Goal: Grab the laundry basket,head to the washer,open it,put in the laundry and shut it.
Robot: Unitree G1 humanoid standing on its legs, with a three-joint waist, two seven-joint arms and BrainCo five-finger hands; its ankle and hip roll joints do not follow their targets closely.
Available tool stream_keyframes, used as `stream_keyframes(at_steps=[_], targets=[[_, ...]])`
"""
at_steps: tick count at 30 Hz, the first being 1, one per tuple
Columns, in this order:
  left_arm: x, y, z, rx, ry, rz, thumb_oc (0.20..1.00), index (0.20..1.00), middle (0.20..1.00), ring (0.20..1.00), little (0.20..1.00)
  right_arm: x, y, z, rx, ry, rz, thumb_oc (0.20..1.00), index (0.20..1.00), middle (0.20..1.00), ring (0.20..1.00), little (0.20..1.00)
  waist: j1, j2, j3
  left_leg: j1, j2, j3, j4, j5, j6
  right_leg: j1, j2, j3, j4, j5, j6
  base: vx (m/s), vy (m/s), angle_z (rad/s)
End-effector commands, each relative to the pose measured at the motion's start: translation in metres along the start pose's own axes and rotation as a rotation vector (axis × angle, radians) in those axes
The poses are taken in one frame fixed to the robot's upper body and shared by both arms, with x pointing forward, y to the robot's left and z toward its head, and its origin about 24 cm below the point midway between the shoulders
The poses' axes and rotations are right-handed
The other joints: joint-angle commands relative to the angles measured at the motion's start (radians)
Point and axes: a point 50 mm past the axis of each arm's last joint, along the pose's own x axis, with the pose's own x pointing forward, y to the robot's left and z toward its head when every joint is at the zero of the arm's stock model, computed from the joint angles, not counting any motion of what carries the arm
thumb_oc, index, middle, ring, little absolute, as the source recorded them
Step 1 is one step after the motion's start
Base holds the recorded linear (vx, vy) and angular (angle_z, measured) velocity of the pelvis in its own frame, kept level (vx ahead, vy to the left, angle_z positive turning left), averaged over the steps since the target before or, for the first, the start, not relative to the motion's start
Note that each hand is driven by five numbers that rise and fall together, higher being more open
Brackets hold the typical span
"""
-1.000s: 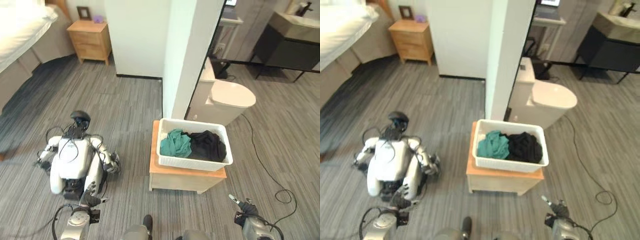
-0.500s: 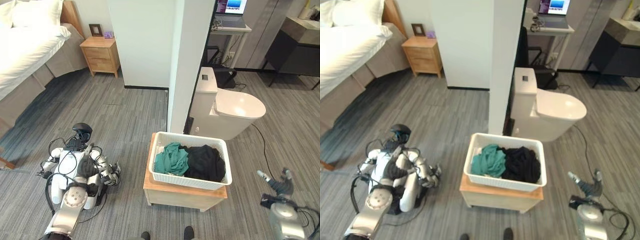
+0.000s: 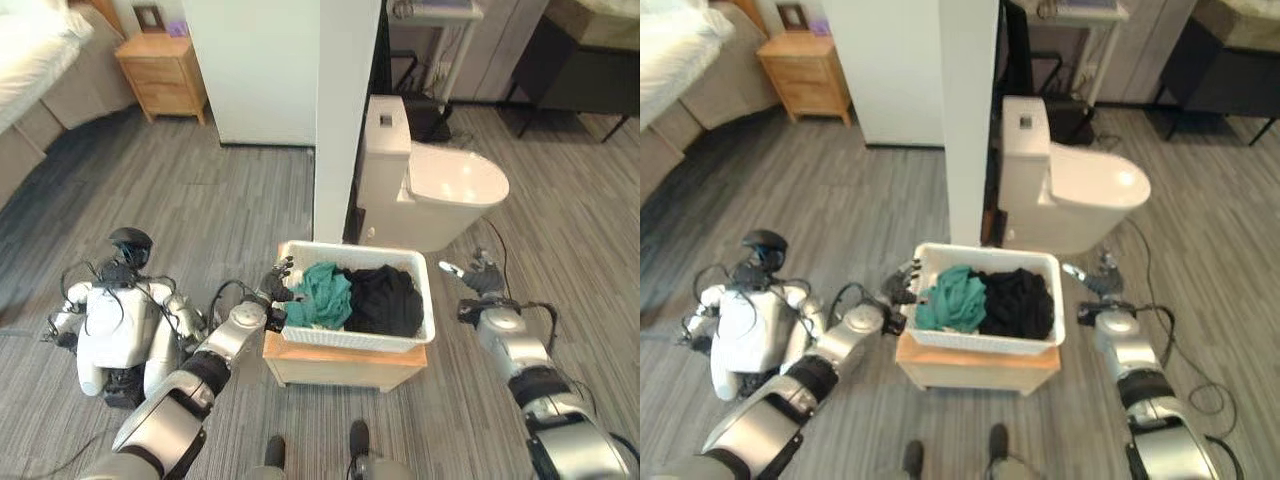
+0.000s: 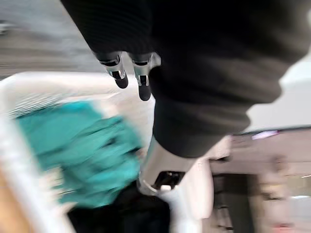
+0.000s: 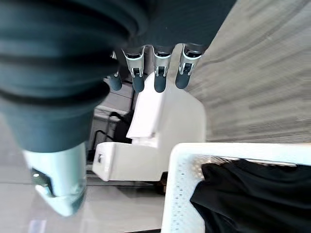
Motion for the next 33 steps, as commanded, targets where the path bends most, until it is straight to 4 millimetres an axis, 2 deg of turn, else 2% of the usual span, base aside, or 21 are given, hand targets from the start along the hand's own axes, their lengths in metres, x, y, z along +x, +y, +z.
stream_keyframes(at_steps=[1,6,10,11,14,16,17,20,21,25,26,27,30,33], targets=[[0.015,0.025,0.04,0.125,-0.014,0.116,1.0,1.0,1.0,1.0,1.0,0.011,-0.006,0.051,0.035,-0.162,0.001,1.0,1.0,1.0,1.0,1.0,0.007,0.027,0.055,-0.04,0.017,-0.026,-0.016,0.001,0.023,-0.016,-0.042,0.007,0.057,-0.072,0.073,-0.09,0.012,-0.06],[0.017,0.044,0.061,0.14,-0.027,0.232,1.0,1.0,1.0,1.0,1.0,0.015,-0.016,0.056,0.03,-0.175,-0.036,1.0,1.0,1.0,1.0,1.0,0.003,0.027,0.088,-0.06,0.004,-0.016,-0.016,0.01,0.026,-0.039,-0.049,0.011,0.061,-0.067,0.075,-0.04,0.011,0.0],[0.012,0.063,0.101,0.134,-0.165,0.339,1.0,1.0,1.0,1.0,1.0,0.011,-0.028,0.052,0.022,-0.194,-0.073,1.0,1.0,1.0,1.0,1.0,0.006,0.033,0.103,-0.064,-0.004,-0.019,-0.016,0.009,0.029,-0.044,-0.053,0.008,0.065,-0.069,0.075,0.0,0.0,0.0],[0.011,0.063,0.108,0.117,-0.202,0.343,1.0,1.0,1.0,1.0,1.0,0.009,-0.032,0.049,0.019,-0.196,-0.081,1.0,1.0,1.0,1.0,1.0,0.006,0.035,0.106,-0.065,-0.005,-0.019,-0.016,0.008,0.03,-0.046,-0.054,0.007,0.066,-0.069,0.076,0.0,0.0,0.0],[-0.005,0.061,0.156,0.126,-0.446,0.359,1.0,1.0,1.0,1.0,1.0,-0.001,-0.047,0.033,0.011,-0.193,-0.118,1.0,1.0,1.0,1.0,1.0,0.012,0.038,0.113,-0.068,-0.008,-0.024,-0.016,0.006,0.031,-0.046,-0.056,0.002,0.065,-0.071,0.075,0.01,-0.02,0.03],[-0.01,0.059,0.162,0.128,-0.495,0.353,1.0,1.0,1.0,1.0,1.0,-0.005,-0.052,0.026,0.012,-0.184,-0.127,1.0,1.0,1.0,1.0,1.0,0.015,0.039,0.112,-0.068,-0.008,-0.027,-0.016,0.005,0.031,-0.045,-0.057,0.001,0.064,-0.072,0.075,0.02,-0.026,0.06],[-0.017,0.055,0.17,0.111,-0.566,0.343,1.0,1.0,1.0,1.0,1.0,-0.011,-0.058,0.014,0.017,-0.166,-0.147,1.0,1.0,1.0,1.0,1.0,0.02,0.042,0.112,-0.071,-0.01,-0.031,-0.016,0.004,0.031,-0.042,-0.058,-0.006,0.059,-0.074,0.075,0.03,-0.03,0.01],[-0.017,0.052,0.167,0.084,-0.563,0.341,1.0,1.0,1.0,1.0,1.0,-0.014,-0.061,0.007,0.029,-0.151,-0.157,1.0,1.0,1.0,1.0,1.0,0.021,0.045,0.116,-0.078,-0.012,-0.033,-0.016,0.005,0.028,-0.041,-0.058,-0.01,0.053,-0.074,0.075,0.02,-0.026,0.04],[-0.012,0.055,0.158,0.049,-0.51,0.347,1.0,1.0,1.0,1.0,1.0,-0.014,-0.059,0.008,0.043,-0.152,-0.153,1.0,1.0,1.0,1.0,1.0,0.019,0.045,0.12,-0.082,-0.011,-0.033,-0.016,0.006,0.026,-0.041,-0.058,-0.01,0.049,-0.073,0.074,0.0,0.0,0.0],[-0.007,0.056,0.148,0.02,-0.451,0.346,1.0,1.0,1.0,1.0,1.0,-0.013,-0.058,0.01,0.048,-0.153,-0.153,1.0,1.0,1.0,1.0,1.0,0.016,0.045,0.123,-0.086,-0.01,-0.033,-0.016,0.007,0.024,-0.043,-0.057,-0.011,0.047,-0.072,0.073,0.01,-0.006,0.05],[0.0,0.054,0.13,-0.04,-0.371,0.326,1.0,1.0,1.0,1.0,1.0,-0.011,-0.056,0.014,0.057,-0.157,-0.155,1.0,1.0,1.0,1.0,1.0,0.011,0.045,0.127,-0.091,-0.01,-0.03,-0.016,0.008,0.023,-0.048,-0.056,-0.01,0.045,-0.07,0.073,0.0,0.002,0.09],[0.003,0.053,0.124,-0.054,-0.338,0.32,1.0,1.0,1.0,1.0,1.0,-0.01,-0.054,0.016,0.059,-0.162,-0.153,1.0,1.0,1.0,1.0,1.0,0.009,0.045,0.129,-0.093,-0.01,-0.027,-0.016,0.009,0.022,-0.051,-0.055,-0.009,0.044,-0.069,0.072,0.0,-0.001,0.11],[0.009,0.051,0.107,-0.058,-0.242,0.312,1.0,1.0,1.0,1.0,1.0,-0.006,-0.051,0.022,0.083,-0.169,-0.152,1.0,1.0,1.0,1.0,1.0,0.003,0.043,0.136,-0.104,-0.009,-0.022,-0.016,0.011,0.02,-0.059,-0.054,-0.008,0.04,-0.066,0.072,-0.01,-0.003,0.04],[0.014,0.051,0.099,-0.057,-0.166,0.325,1.0,1.0,1.0,1.0,1.0,-0.003,-0.044,0.03,0.097,-0.189,-0.138,1.0,1.0,1.0,1.0,1.0,-0.005,0.04,0.14,-0.108,-0.007,-0.017,-0.016,0.011,0.018,-0.064,-0.051,-0.003,0.038,-0.063,0.072,0.0,0.0,0.0]])
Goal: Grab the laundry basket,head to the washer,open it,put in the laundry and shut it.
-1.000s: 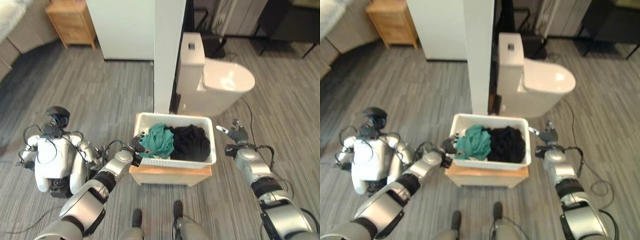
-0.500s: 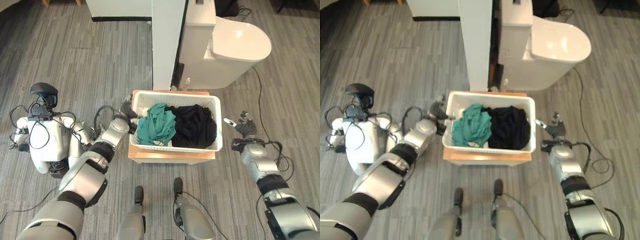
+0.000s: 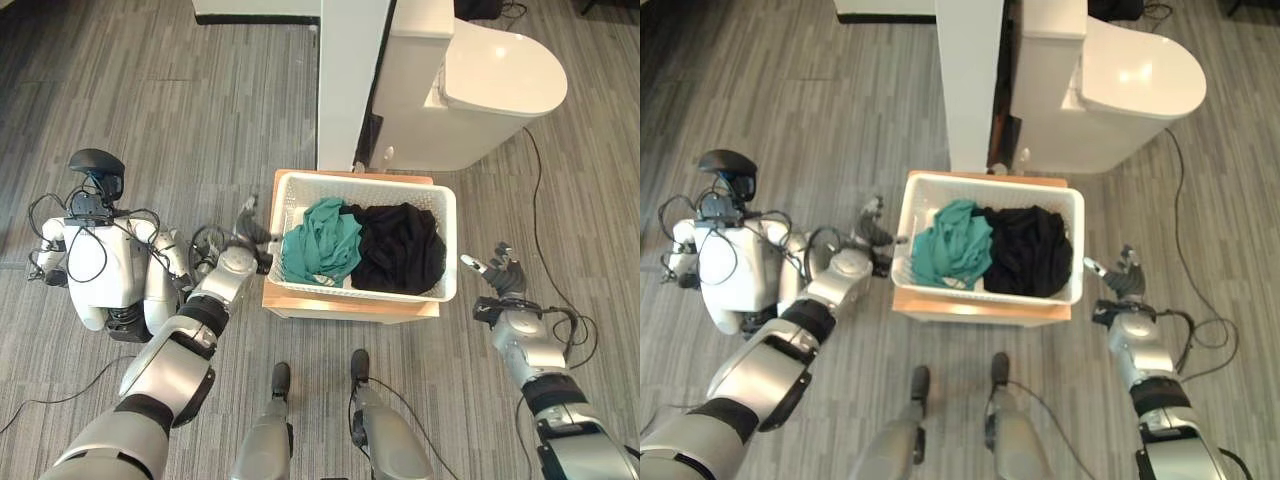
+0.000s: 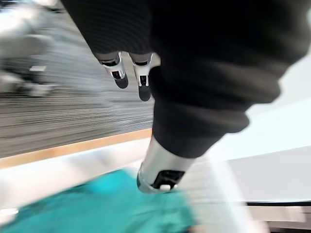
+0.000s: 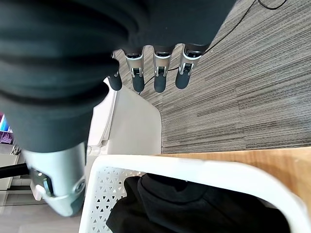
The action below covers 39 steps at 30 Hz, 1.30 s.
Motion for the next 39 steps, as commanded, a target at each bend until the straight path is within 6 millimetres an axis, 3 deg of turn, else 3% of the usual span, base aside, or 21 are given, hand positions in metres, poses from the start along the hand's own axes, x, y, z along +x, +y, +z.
stream_keyframes(at_steps=[1,11,17,18,23,31,35,39], targets=[[0.009,0.001,0.041,-0.024,-0.053,0.024,1.0,1.0,1.0,1.0,1.0,0.009,-0.004,0.034,0.04,-0.129,-0.031,1.0,1.0,1.0,1.0,1.0,0.003,0.021,-0.03,-0.029,0.004,0.007,0.003,-0.008,0.015,0.007,-0.043,0.024,0.038,-0.07,0.076,0.0,0.0,0.0],[0.012,0.002,0.036,-0.293,0.054,0.006,1.0,1.0,1.0,1.0,1.0,0.014,0.011,0.037,0.093,-0.107,-0.022,1.0,1.0,1.0,1.0,1.0,-0.022,0.02,-0.01,-0.02,0.011,0.028,0.003,-0.015,0.014,0.0,-0.035,0.041,0.037,-0.07,0.075,0.0,0.003,-0.07],[0.015,0.029,0.042,-0.3,0.078,0.067,1.0,1.0,1.0,1.0,1.0,0.022,0.013,0.044,0.06,-0.089,-0.025,1.0,1.0,1.0,1.0,1.0,-0.03,0.016,0.001,-0.021,0.013,0.043,0.003,-0.015,0.014,-0.011,-0.032,0.055,0.037,-0.062,0.077,0.0,0.004,-0.03],[0.016,0.044,0.037,-0.268,0.105,0.11,1.0,1.0,1.0,1.0,1.0,0.027,0.014,0.048,0.048,-0.073,-0.032,1.0,1.0,1.0,1.0,1.0,-0.031,0.011,0.005,-0.02,0.015,0.048,0.003,-0.015,0.013,-0.015,-0.028,0.059,0.037,-0.06,0.078,0.0,0.007,-0.13],[0.015,0.067,0.034,-0.239,0.138,0.163,1.0,1.0,1.0,1.0,1.0,0.038,0.023,0.063,0.102,-0.051,-0.032,1.0,1.0,1.0,1.0,1.0,-0.033,0.003,0.022,-0.025,0.022,0.058,0.003,-0.01,0.011,-0.03,-0.022,0.069,0.042,-0.057,0.075,-0.01,0.006,-0.12],[0.014,0.098,0.067,-0.191,0.073,0.229,1.0,1.0,1.0,1.0,1.0,0.052,0.039,0.092,0.1,-0.003,-0.012,1.0,1.0,1.0,1.0,1.0,-0.03,-0.009,0.044,-0.064,0.03,0.061,0.003,0.005,0.004,-0.069,-0.018,0.07,0.039,-0.044,0.076,-0.02,-0.004,-0.07],[0.012,0.115,0.085,-0.175,0.032,0.264,1.0,1.0,1.0,1.0,1.0,0.054,0.051,0.093,0.06,0.055,0.025,1.0,1.0,1.0,1.0,1.0,-0.027,-0.016,0.053,-0.086,0.032,0.06,0.003,0.015,0.001,-0.087,-0.016,0.069,0.038,-0.037,0.076,0.0,0.0,0.0],[0.011,0.118,0.1,-0.16,-0.009,0.272,1.0,1.0,1.0,1.0,1.0,0.054,0.058,0.092,-0.003,0.097,0.043,1.0,1.0,1.0,1.0,1.0,-0.021,-0.016,0.065,-0.106,0.032,0.055,0.003,0.024,-0.001,-0.102,-0.017,0.065,0.035,-0.032,0.077,0.0,0.0,0.0]])
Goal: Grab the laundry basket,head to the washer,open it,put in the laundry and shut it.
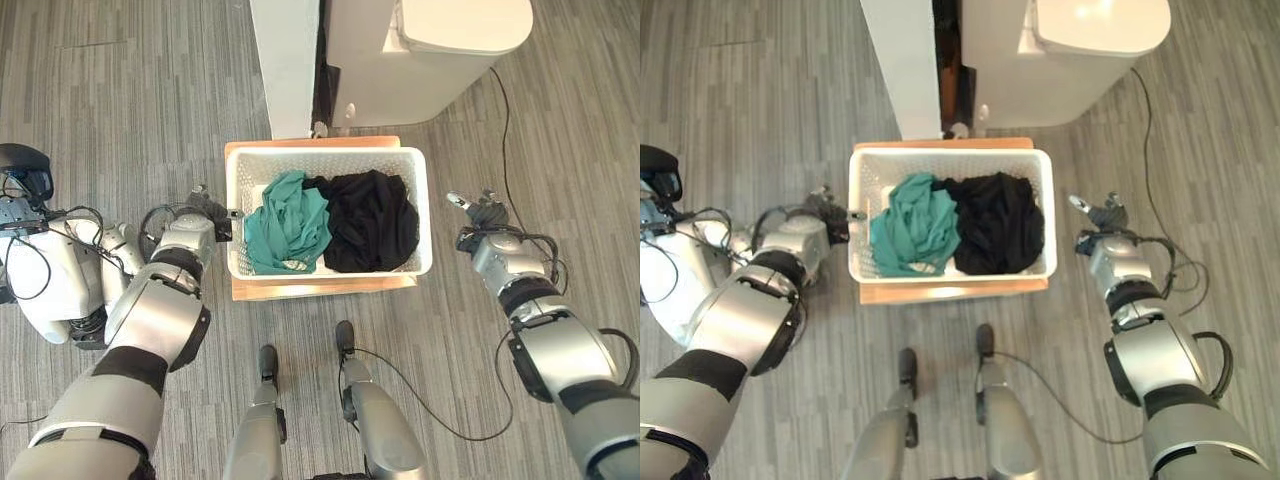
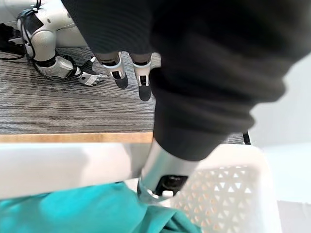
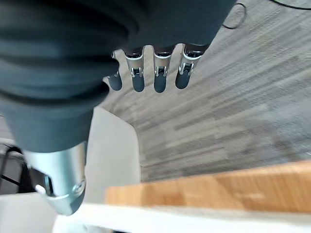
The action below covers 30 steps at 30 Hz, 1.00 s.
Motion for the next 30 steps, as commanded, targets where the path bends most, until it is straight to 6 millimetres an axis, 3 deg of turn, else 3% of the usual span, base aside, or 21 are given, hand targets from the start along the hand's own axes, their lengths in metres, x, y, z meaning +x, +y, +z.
stream_keyframes(at_steps=[1,9,17,21,30], targets=[[-0.006,0.027,0.057,0.072,-0.128,0.094,1.0,1.0,1.0,1.0,1.0,0.002,0.002,0.024,-0.045,-0.009,-0.009,1.0,1.0,1.0,1.0,1.0,0.031,0.027,0.023,-0.066,0.029,-0.026,0.002,0.031,-0.007,-0.019,-0.025,-0.014,0.034,-0.065,0.076,0.01,-0.006,0.06],[-0.008,0.024,0.069,0.172,-0.147,0.096,1.0,1.0,1.0,1.0,1.0,0.002,-0.007,0.011,-0.162,0.132,-0.026,1.0,1.0,1.0,1.0,1.0,0.04,0.028,0.039,-0.084,0.026,-0.042,0.002,0.04,-0.006,-0.03,-0.023,-0.024,0.041,-0.068,0.072,0.02,-0.006,0.07],[-0.012,0.022,0.081,0.45,-0.16,0.119,1.0,1.0,1.0,1.0,1.0,0.001,-0.016,0.015,-0.332,0.172,-0.031,1.0,1.0,1.0,1.0,1.0,0.043,0.022,0.057,-0.099,0.025,-0.053,0.002,0.047,-0.003,-0.05,-0.018,-0.023,0.048,-0.063,0.07,0.0,0.001,0.04],[-0.013,0.005,0.08,0.578,-0.17,0.09,1.0,1.0,1.0,1.0,1.0,0.0,-0.014,0.017,-0.409,0.174,-0.021,1.0,1.0,1.0,1.0,1.0,0.038,0.021,0.064,-0.107,0.025,-0.057,0.002,0.048,-0.001,-0.058,-0.016,-0.022,0.049,-0.06,0.069,0.0,0.0,0.0],[-0.019,-0.034,0.081,0.611,-0.227,0.003,1.0,1.0,1.0,1.0,1.0,-0.001,0.0,0.017,-0.404,0.172,0.018,1.0,1.0,1.0,1.0,1.0,0.038,0.028,0.071,-0.12,0.02,-0.056,0.002,0.047,0.003,-0.07,-0.012,-0.012,0.041,-0.055,0.066,0.0,0.003,0.0]])
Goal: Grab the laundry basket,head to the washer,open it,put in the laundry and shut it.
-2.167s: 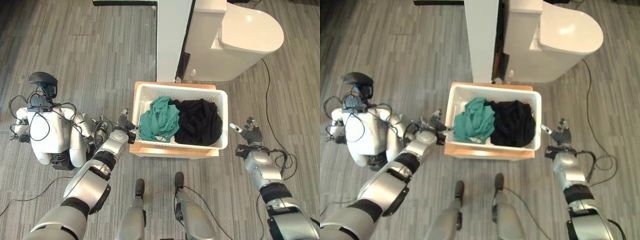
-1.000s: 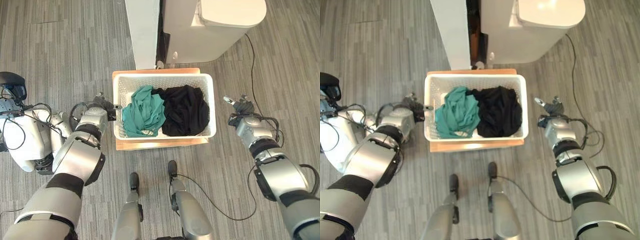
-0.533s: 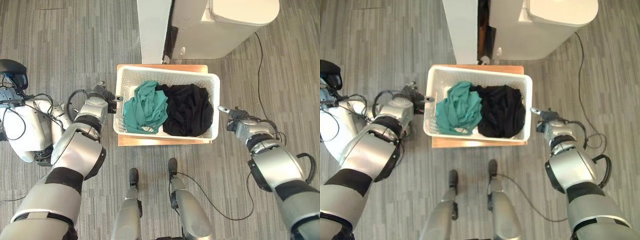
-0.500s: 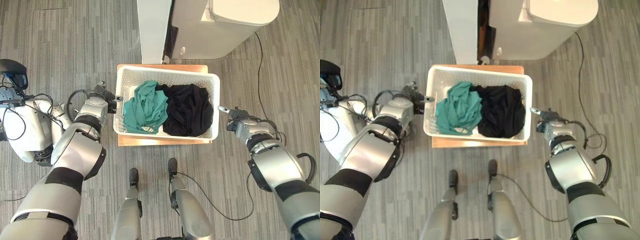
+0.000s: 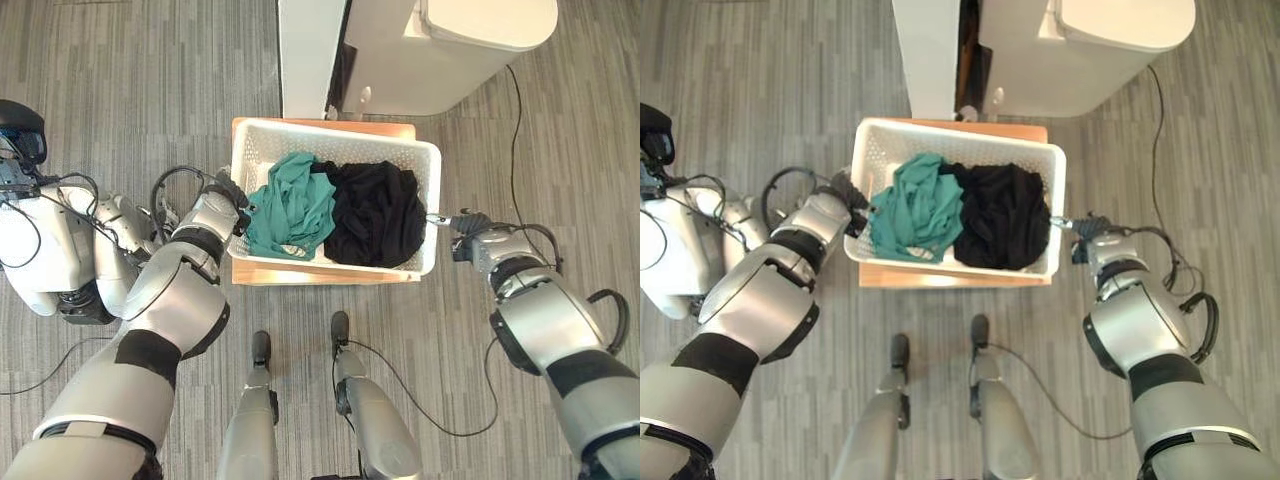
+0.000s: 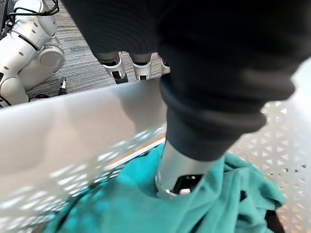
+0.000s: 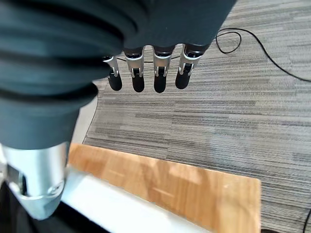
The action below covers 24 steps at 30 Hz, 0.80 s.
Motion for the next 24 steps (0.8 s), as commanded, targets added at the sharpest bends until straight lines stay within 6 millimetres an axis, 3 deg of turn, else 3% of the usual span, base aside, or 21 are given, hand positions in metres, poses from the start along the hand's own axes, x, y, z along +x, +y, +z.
stream_keyframes(at_steps=[1,6,12,19,24], targets=[[-0.006,0.029,0.043,0.027,-0.096,0.087,1.0,1.0,1.0,1.0,1.0,-0.004,-0.008,0.016,-0.022,-0.001,-0.034,1.0,1.0,1.0,1.0,1.0,0.02,0.076,0.1,0.075,0.031,-0.025,-0.167,0.09,0.004,0.03,-0.007,0.011,0.039,-0.084,0.072,-0.01,0.039,-0.01],[-0.005,0.03,0.037,0.003,-0.08,0.101,1.0,1.0,1.0,1.0,1.0,-0.008,-0.02,0.041,0.031,-0.077,-0.061,1.0,1.0,1.0,1.0,1.0,0.02,0.074,0.091,0.076,0.032,-0.015,-0.167,0.088,0.002,0.033,-0.008,0.013,0.029,-0.081,0.076,0.0,0.012,-0.01],[-0.004,0.035,0.03,-0.014,-0.053,0.115,1.0,1.0,1.0,1.0,1.0,-0.009,-0.033,0.042,0.043,-0.074,-0.08,1.0,1.0,1.0,1.0,1.0,0.016,0.069,0.086,0.088,0.034,-0.015,-0.167,0.08,0.002,0.043,-0.009,0.012,0.033,-0.09,0.076,-0.01,0.004,-0.04],[-0.007,0.038,0.05,-0.019,-0.108,0.117,1.0,1.0,1.0,1.0,1.0,-0.011,-0.041,0.042,0.01,-0.049,-0.105,1.0,1.0,1.0,1.0,1.0,0.021,0.076,0.103,0.075,0.03,-0.017,-0.167,0.088,0.003,0.029,-0.012,0.004,0.039,-0.087,0.073,-0.02,-0.004,-0.01],[-0.013,0.044,0.072,-0.034,-0.173,0.135,1.0,1.0,1.0,1.0,1.0,-0.012,-0.032,0.049,-0.028,-0.068,-0.082,1.0,1.0,1.0,1.0,1.0,0.026,0.079,0.121,0.046,0.026,-0.025,-0.167,0.099,0.002,0.009,-0.014,-0.004,0.042,-0.081,0.072,0.0,-0.003,0.01]])
